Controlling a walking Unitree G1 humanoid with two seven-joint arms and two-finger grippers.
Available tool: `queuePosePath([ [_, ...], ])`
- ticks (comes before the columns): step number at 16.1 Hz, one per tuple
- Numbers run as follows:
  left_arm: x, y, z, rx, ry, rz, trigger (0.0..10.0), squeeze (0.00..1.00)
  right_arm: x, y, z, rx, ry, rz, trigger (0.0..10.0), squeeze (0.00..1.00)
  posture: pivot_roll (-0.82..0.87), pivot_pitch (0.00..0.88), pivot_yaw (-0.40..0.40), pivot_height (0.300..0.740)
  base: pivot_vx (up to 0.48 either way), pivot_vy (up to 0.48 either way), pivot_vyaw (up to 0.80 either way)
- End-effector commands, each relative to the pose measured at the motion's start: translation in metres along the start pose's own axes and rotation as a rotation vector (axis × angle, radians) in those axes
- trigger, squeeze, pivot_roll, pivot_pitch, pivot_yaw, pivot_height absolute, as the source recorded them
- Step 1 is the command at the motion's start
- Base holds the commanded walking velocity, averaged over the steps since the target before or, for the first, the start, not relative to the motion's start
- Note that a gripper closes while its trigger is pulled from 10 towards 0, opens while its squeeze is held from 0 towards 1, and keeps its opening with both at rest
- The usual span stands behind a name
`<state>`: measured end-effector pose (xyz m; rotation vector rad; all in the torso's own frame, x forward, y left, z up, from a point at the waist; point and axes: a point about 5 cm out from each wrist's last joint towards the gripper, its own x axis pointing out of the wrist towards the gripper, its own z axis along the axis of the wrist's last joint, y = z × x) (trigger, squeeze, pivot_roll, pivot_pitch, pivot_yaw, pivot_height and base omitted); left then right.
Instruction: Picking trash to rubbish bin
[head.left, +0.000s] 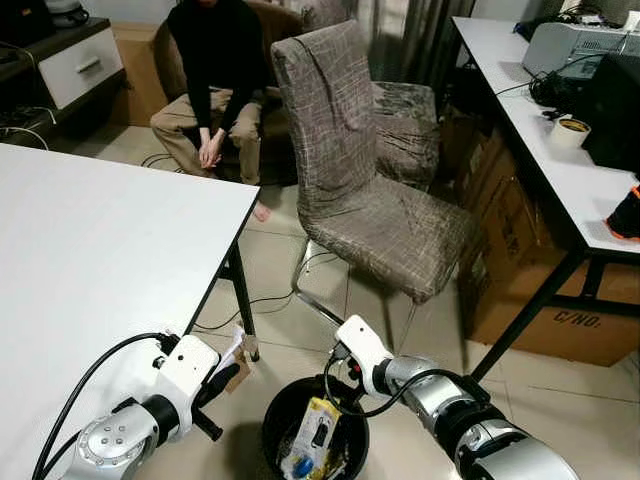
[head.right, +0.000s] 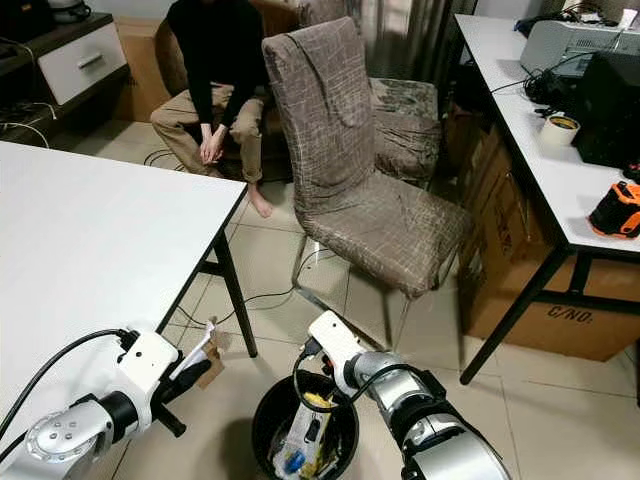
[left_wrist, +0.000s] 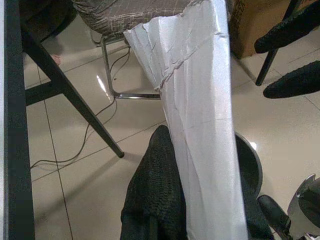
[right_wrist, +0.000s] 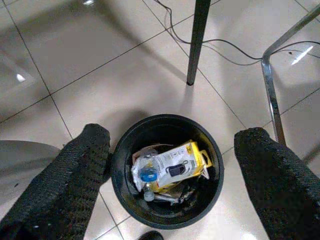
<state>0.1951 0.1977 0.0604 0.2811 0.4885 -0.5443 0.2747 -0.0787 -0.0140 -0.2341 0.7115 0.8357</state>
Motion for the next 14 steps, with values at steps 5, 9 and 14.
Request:
queuePosePath([
  [5, 0.038, -0.007, -0.02, -0.182, 0.022, 0.117, 10.0, 0.0, -0.022, -0.014, -0.004, 0.071, -0.23, -0.091, 10.0, 0.91, -0.06, 0.0, 0.012, 0.74, 0.0, 0.0, 0.0],
  [9, 0.067, -0.02, -0.032, -0.178, 0.067, 0.052, 10.0, 0.0, -0.062, 0.002, -0.035, 0.008, -0.314, -0.133, 10.0, 0.0, -0.11, 0.009, 0.04, 0.74, 0.0, 0.0, 0.0],
  [14, 0.112, -0.045, -0.016, -0.092, 0.044, -0.066, 10.0, 0.0, -0.117, 0.021, -0.021, -0.034, -0.358, -0.118, 10.0, 0.0, -0.16, 0.016, 0.032, 0.74, 0.0, 0.0, 0.0],
])
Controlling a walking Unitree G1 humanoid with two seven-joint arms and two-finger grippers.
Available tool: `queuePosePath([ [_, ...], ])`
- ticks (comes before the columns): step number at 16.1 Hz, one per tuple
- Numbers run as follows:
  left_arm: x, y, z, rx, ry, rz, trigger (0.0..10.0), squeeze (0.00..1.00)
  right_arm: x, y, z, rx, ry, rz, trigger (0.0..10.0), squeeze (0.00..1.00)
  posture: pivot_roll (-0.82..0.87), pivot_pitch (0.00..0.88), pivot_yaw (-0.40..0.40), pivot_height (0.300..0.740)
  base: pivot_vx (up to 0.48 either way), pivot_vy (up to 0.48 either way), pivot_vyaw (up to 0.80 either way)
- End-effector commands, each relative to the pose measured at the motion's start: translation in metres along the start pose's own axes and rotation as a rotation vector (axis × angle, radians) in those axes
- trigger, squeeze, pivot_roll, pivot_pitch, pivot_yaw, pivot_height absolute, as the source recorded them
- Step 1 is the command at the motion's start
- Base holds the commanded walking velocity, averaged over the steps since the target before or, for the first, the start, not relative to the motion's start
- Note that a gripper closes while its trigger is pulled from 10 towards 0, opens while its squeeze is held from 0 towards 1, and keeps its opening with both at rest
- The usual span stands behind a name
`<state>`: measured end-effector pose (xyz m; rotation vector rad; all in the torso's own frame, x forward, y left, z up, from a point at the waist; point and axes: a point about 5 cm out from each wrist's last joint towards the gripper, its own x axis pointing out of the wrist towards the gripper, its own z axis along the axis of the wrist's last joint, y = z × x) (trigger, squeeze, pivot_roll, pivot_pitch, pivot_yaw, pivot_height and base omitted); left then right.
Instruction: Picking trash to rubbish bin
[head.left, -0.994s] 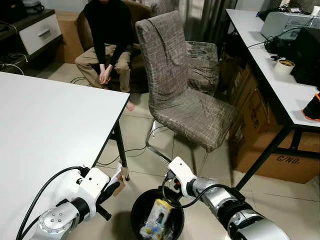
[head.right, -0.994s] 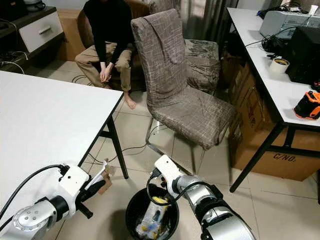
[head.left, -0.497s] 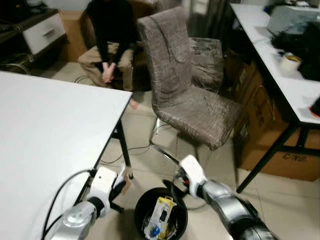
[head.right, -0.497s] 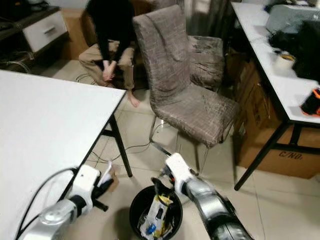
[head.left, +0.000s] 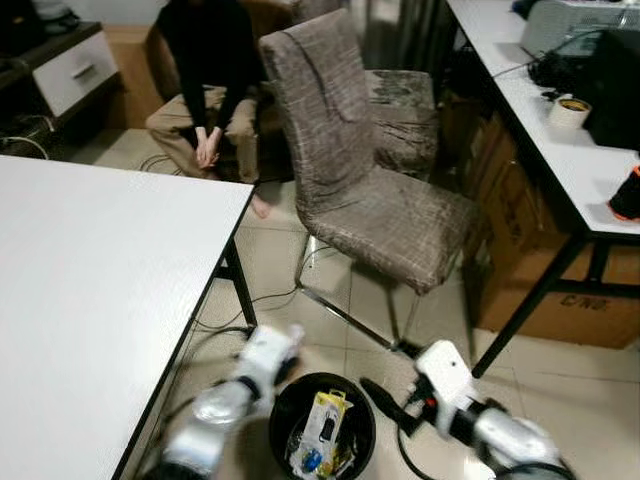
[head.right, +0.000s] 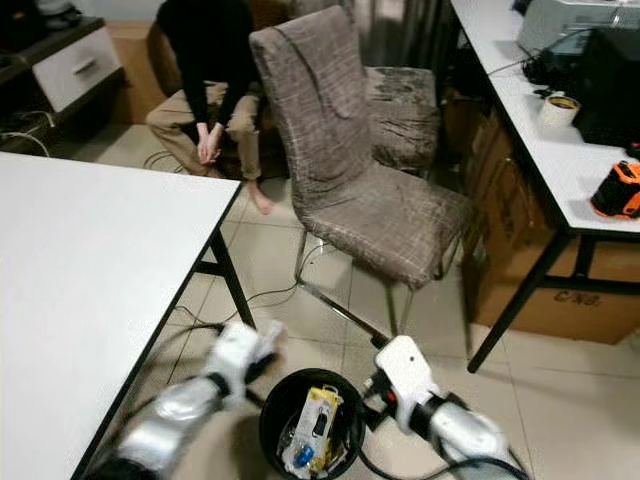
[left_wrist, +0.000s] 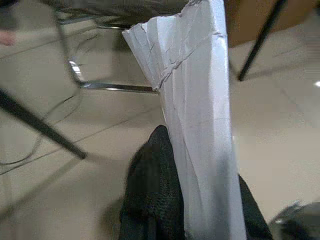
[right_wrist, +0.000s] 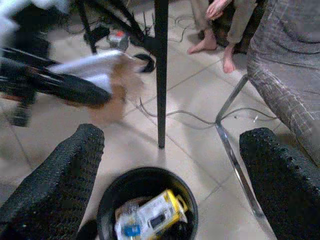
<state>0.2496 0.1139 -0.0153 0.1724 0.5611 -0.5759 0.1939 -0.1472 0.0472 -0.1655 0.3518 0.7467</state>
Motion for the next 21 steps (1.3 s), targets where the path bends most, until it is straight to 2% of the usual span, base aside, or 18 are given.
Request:
queuePosePath([
  [1, 0.003, -0.001, 0.001, 0.037, 0.014, -0.021, 10.0, 0.0, -0.002, 0.006, 0.005, -0.008, 0.013, 0.048, 10.0, 0.0, -0.17, 0.017, 0.03, 0.74, 0.0, 0.0, 0.0],
  [4, 0.017, 0.002, 0.017, 0.116, 0.004, -0.02, 10.0, 0.0, -0.008, 0.013, 0.018, -0.007, 0.051, 0.105, 10.0, 0.0, -0.17, 0.029, 0.025, 0.74, 0.0, 0.0, 0.0],
  [6, 0.019, 0.004, 0.021, 0.117, -0.007, -0.026, 10.0, 0.0, -0.008, 0.012, 0.02, 0.021, 0.071, 0.094, 10.0, 0.0, -0.17, 0.025, 0.024, 0.74, 0.0, 0.0, 0.0],
  [10, 0.021, 0.005, 0.022, 0.171, -0.007, -0.064, 10.0, 0.0, -0.009, 0.016, 0.023, 0.031, 0.12, 0.127, 10.0, 0.0, -0.16, 0.019, 0.016, 0.74, 0.0, 0.0, 0.0],
  [15, 0.021, 0.001, 0.021, 0.14, -0.009, -0.118, 10.0, 0.0, -0.008, 0.009, 0.026, 0.017, 0.126, 0.11, 10.0, 0.0, -0.16, 0.007, 0.013, 0.74, 0.0, 0.0, 0.0],
  [16, 0.022, -0.003, 0.021, 0.129, -0.016, -0.153, 10.0, 1.0, -0.008, 0.009, 0.026, 0.017, 0.133, 0.11, 10.0, 0.0, -0.16, 0.004, 0.013, 0.74, 0.0, 0.0, 0.0],
  [21, 0.024, -0.008, 0.022, 0.095, -0.023, -0.189, 10.0, 1.0, -0.01, 0.008, 0.025, 0.002, 0.152, 0.112, 10.0, 0.0, -0.17, 0.0, 0.015, 0.74, 0.0, 0.0, 0.0],
])
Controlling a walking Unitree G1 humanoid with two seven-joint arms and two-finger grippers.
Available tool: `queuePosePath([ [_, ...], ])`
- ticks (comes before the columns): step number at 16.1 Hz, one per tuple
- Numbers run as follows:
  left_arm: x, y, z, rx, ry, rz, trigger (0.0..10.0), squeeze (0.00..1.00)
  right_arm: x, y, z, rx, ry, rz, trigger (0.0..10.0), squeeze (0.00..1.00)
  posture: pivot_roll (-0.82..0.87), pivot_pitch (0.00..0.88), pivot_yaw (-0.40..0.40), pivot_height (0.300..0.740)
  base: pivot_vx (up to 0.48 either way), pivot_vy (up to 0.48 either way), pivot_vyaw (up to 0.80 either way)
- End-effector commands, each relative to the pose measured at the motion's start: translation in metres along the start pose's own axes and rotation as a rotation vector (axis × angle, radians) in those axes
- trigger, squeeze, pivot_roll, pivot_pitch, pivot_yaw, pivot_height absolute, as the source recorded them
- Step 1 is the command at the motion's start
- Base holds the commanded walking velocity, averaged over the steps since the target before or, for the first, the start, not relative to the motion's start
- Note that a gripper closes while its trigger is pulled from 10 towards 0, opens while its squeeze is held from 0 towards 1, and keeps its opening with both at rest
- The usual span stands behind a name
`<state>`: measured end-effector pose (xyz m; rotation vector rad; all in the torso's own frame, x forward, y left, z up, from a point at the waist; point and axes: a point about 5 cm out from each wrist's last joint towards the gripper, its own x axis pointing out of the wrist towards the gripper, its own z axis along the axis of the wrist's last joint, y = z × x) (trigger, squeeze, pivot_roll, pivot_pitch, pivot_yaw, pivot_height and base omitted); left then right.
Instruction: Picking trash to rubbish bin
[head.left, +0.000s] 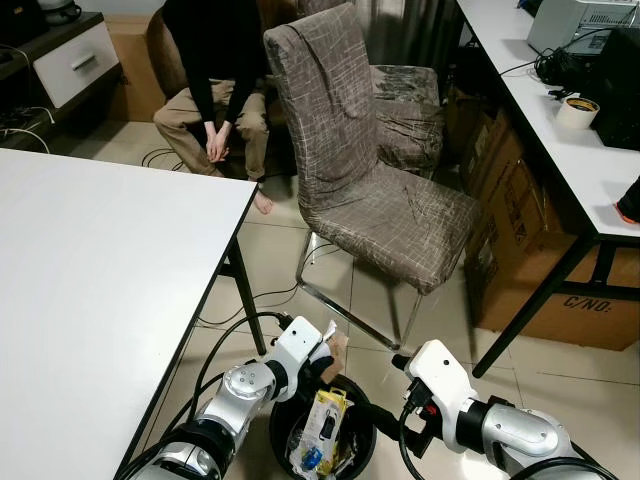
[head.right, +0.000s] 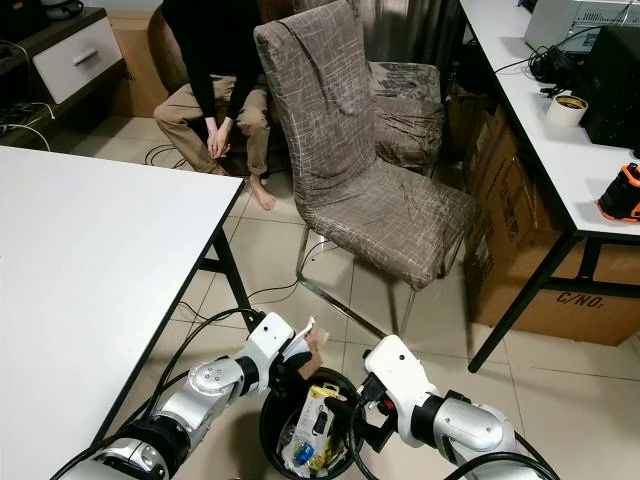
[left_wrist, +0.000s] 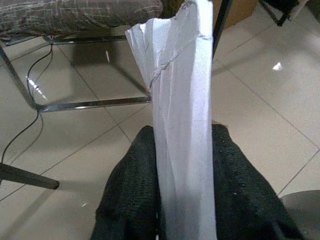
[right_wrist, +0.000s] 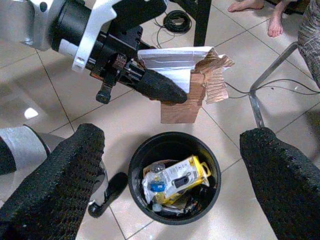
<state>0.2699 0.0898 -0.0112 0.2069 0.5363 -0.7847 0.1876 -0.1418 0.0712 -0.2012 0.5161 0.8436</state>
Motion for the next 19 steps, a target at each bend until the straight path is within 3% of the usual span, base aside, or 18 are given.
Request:
queuePosePath([
  [1, 0.001, 0.0, 0.003, -0.014, -0.014, -0.014, 10.0, 1.0, -0.002, -0.001, 0.002, -0.015, 0.001, -0.004, 10.0, 0.0, -0.17, 0.0, 0.015, 0.74, 0.0, 0.0, 0.0],
  [15, 0.005, -0.004, 0.01, -0.07, -0.044, -0.05, 10.0, 1.0, -0.001, -0.005, 0.003, -0.016, -0.001, -0.026, 10.0, 0.0, -0.17, 0.0, 0.028, 0.74, 0.0, 0.0, 0.0],
  [18, 0.002, 0.003, 0.008, -0.115, -0.062, 0.024, 10.0, 1.0, 0.0, -0.004, 0.002, -0.013, -0.005, -0.048, 10.0, 0.0, -0.17, 0.0, 0.029, 0.74, 0.0, 0.0, 0.0],
  [19, -0.005, 0.013, 0.006, -0.175, -0.108, 0.109, 10.0, 0.0, 0.003, -0.005, -0.002, -0.021, -0.001, -0.104, 10.0, 0.0, -0.16, 0.0, 0.032, 0.74, 0.0, 0.0, 0.0],
])
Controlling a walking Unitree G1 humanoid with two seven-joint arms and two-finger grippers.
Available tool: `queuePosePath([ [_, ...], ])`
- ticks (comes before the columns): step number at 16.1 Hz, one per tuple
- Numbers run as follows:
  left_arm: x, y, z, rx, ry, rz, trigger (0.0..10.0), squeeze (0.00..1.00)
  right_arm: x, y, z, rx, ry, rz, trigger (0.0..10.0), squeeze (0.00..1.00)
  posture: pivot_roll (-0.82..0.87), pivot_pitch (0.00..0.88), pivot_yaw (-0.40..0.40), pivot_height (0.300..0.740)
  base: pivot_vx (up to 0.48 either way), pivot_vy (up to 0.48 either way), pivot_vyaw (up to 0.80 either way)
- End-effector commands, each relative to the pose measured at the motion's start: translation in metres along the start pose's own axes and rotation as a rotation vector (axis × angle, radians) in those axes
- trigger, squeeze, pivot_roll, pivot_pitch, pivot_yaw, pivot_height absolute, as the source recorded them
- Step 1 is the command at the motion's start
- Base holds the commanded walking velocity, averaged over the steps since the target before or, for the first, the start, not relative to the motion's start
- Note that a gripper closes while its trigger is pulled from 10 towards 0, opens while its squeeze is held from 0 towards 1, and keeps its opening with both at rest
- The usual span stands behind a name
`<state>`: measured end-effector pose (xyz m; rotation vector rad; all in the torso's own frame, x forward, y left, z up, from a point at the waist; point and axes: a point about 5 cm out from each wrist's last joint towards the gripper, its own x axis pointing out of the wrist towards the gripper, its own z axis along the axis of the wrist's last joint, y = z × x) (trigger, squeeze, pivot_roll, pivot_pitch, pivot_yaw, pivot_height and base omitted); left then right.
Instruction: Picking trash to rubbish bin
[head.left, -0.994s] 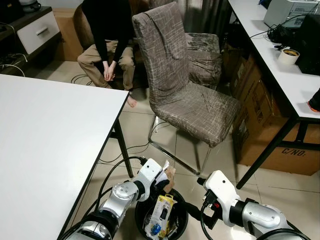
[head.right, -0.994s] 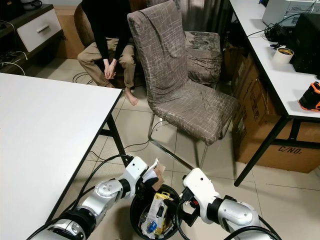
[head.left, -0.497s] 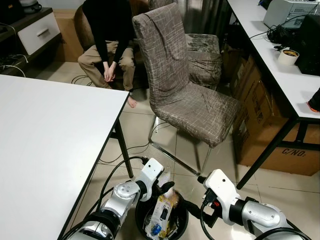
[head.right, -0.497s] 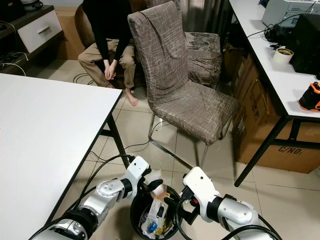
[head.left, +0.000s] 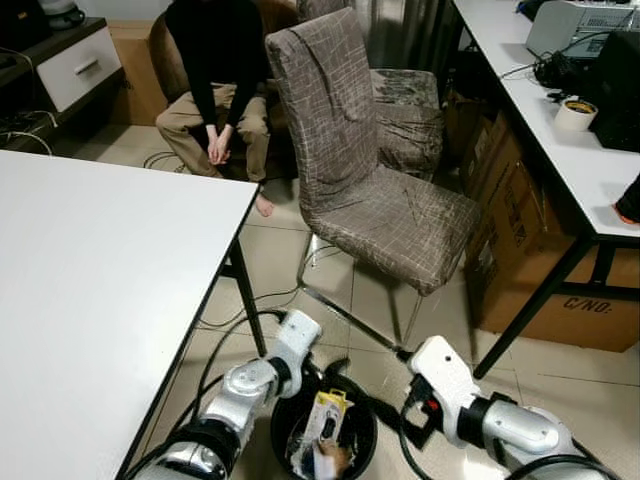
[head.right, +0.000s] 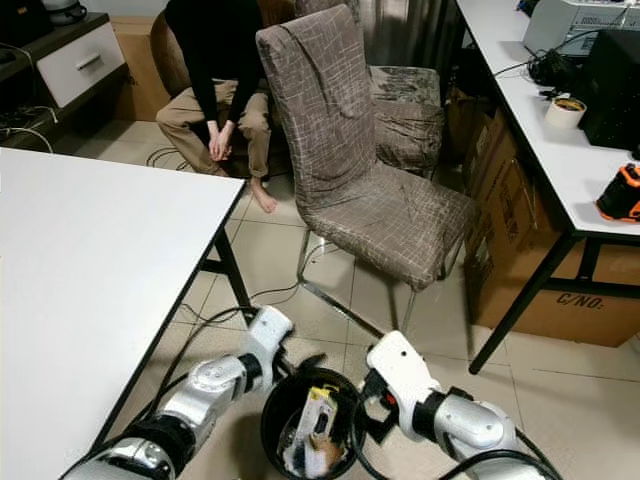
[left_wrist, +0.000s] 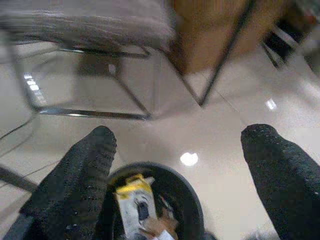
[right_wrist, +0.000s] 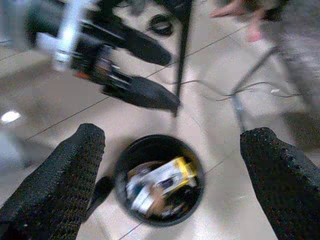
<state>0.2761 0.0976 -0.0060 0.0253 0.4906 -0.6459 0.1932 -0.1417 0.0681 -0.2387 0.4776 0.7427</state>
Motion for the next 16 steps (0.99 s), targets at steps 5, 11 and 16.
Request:
queuePosePath([
  [5, -0.045, 0.032, -0.02, -0.039, -0.092, 0.208, 10.0, 0.0, 0.011, -0.018, -0.03, 0.172, -0.006, -0.388, 10.0, 0.0, -0.13, 0.0, 0.012, 0.74, 0.0, 0.0, 0.0],
  [11, -0.066, 0.026, -0.046, -0.013, -0.027, 0.292, 10.0, 0.0, 0.024, -0.01, -0.071, 0.337, 0.076, -0.527, 10.0, 0.0, -0.1, 0.0, -0.006, 0.74, 0.0, 0.0, 0.0],
  [16, -0.064, 0.018, -0.047, 0.053, 0.0, 0.271, 10.0, 0.0, 0.029, -0.005, -0.074, 0.337, 0.079, -0.519, 10.0, 0.0, -0.11, 0.0, -0.001, 0.74, 0.0, -0.413, 0.0],
])
